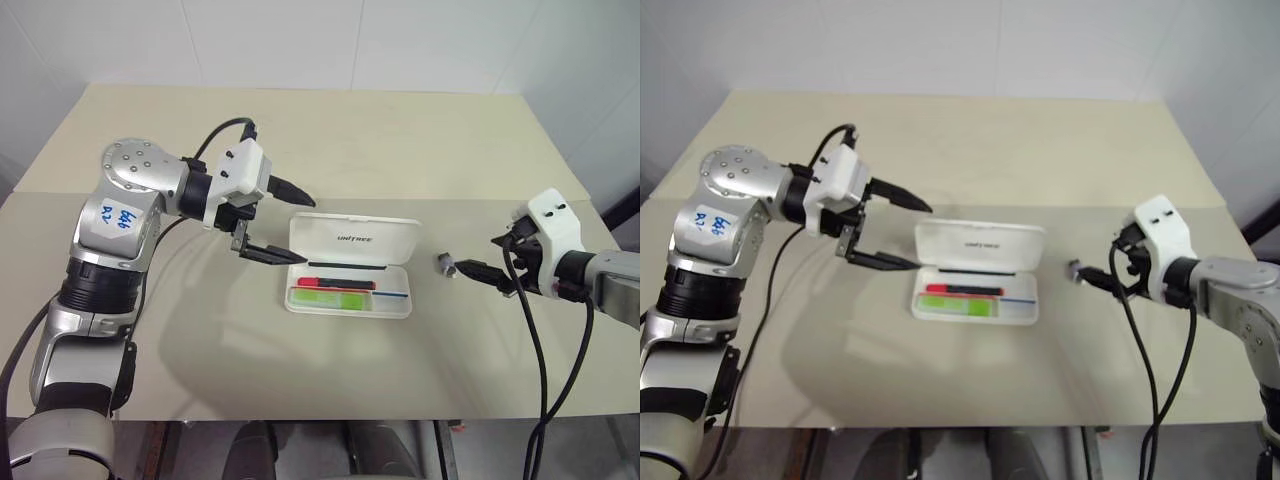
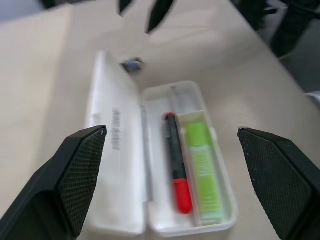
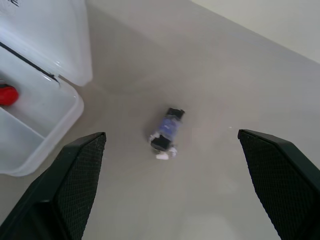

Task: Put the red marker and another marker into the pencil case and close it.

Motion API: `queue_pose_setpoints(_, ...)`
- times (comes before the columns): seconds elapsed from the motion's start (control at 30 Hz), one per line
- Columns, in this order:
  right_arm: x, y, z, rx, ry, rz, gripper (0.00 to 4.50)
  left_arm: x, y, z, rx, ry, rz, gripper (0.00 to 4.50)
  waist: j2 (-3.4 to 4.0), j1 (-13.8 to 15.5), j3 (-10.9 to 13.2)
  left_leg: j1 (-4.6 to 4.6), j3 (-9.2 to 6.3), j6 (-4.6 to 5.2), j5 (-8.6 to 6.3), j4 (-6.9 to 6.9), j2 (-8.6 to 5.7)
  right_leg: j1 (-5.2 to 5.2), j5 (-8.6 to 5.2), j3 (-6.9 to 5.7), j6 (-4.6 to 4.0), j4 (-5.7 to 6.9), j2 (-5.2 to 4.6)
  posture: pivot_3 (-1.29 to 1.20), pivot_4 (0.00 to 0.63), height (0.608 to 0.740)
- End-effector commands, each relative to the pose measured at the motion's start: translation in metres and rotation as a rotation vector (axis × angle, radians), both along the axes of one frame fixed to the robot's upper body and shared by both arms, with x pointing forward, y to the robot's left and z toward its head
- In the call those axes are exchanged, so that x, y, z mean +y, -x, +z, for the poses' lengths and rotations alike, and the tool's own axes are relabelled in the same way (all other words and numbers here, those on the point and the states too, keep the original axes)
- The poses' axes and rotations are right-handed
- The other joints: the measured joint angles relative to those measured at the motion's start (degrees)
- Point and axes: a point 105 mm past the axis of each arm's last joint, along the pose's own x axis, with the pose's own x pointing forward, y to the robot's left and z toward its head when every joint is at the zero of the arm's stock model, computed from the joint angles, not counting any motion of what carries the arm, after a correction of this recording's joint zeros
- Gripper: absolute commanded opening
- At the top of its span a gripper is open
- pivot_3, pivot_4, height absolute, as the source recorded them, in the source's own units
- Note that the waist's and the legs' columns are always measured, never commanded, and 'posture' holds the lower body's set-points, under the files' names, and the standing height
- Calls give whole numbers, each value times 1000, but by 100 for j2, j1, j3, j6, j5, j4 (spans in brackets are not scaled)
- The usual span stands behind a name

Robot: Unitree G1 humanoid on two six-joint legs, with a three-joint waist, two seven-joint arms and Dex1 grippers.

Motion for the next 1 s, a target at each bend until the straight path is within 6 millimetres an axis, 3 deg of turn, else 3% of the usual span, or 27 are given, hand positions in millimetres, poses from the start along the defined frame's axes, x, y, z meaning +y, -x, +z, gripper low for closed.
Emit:
queue_pose_setpoints(0.03, 3, -5, -7, 23, 8, -7, 4500, 9, 0, 19, -88, 26, 41, 4476, 0, -1, 0, -1, 0, 0, 0, 0, 0, -1, 0, 0, 0, 0, 0, 0, 150, 740)
queue_pose_setpoints(0.4, 10, -36, -28, 87, 2, -37, 4500, 24, 9, 15, -103, 4, 121, 4476, 0, -17, 0, -34, 11, 0, 0, 4, 2, -48, 1, 3, 2, 10, 1, 0, 150, 740)
queue_pose_setpoints(0.67, 3, -61, -40, 125, 23, -132, 4500, 31, 16, 19, -121, -2, 171, 4476, 2, -10, 1, -57, 9, 0, 0, 9, 2, -68, 2, 1, 3, 10, 0, 0, 150, 740)
queue_pose_setpoints(1.0, 0, -62, -35, 173, 43, -124, 1085, 36, 20, 22, -139, 3, 207, 4500, 2, 6, 1, -66, 5, 0, 0, 24, 0, -68, 7, -1, 11, 10, 0, 0, 150, 740)
